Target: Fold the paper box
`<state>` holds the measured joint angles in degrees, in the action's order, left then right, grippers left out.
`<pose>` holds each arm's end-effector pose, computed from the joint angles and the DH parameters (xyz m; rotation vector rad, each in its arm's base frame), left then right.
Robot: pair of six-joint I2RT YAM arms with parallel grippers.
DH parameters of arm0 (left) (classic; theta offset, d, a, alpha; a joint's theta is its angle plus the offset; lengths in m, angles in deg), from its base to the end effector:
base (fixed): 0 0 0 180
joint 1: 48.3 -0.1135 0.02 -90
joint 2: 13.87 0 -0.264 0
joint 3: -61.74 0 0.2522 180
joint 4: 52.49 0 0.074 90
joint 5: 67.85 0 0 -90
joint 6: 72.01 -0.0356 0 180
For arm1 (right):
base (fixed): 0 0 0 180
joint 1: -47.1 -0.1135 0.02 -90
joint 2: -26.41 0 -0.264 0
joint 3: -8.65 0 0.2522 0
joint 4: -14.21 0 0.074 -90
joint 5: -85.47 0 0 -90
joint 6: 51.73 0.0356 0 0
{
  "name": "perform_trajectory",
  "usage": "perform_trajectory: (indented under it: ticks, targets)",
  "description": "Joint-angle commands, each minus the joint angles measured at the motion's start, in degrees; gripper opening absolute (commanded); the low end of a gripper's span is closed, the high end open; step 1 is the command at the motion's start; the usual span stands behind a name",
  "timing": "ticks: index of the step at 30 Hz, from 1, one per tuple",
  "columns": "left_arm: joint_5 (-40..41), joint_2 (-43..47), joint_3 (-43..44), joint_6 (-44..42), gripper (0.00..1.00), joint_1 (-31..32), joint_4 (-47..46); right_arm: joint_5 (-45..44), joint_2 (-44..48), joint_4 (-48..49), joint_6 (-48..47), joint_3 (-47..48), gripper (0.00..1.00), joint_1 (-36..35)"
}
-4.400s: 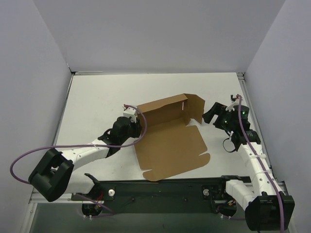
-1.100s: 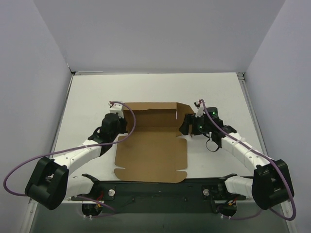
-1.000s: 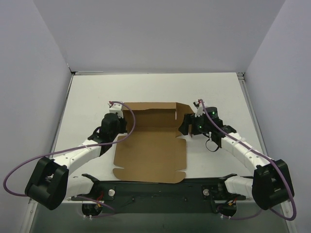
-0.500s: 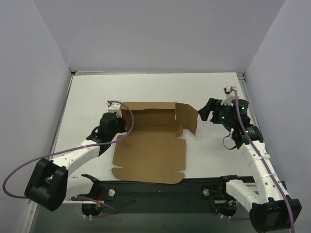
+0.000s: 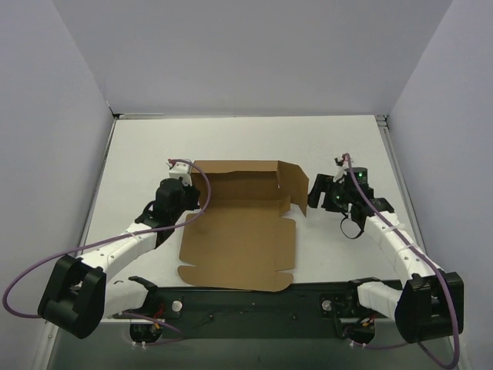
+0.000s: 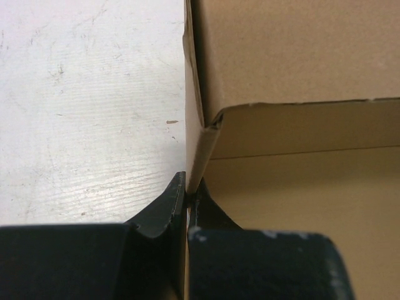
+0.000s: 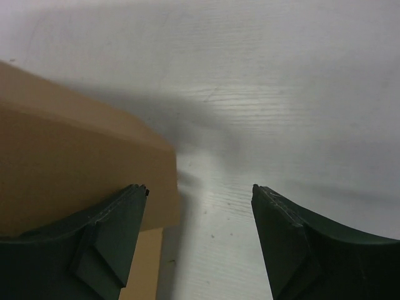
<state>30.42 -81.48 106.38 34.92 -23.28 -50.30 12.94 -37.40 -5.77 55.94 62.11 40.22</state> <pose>0.2292 -0.1013 0.2127 0.0499 2.0192 -0.3225 0.2417 0.0399 0.2506 0.0133 2.1258 0.5761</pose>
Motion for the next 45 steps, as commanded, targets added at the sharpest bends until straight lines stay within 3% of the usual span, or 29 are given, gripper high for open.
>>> perform_trajectory:
  ticks: [1, 25, 45]
  targets:
    - [-1.2, 1.3, 0.4, 1.4, 0.0, -0.5, -1.7, 3.1, -1.7, 10.9, -2.6, -0.3, 0.7, -5.8]
    - [-5.8, 2.1, 0.7, 0.2, 0.0, -0.5, 0.6, 12.4, -11.2, 32.1, -4.6, -2.3, 0.71, -16.4]
    - [-15.5, 2.6, 3.9, -0.3, 0.0, -0.5, 5.8, 22.9, -4.9, 36.8, -3.6, -6.7, 0.72, -17.1]
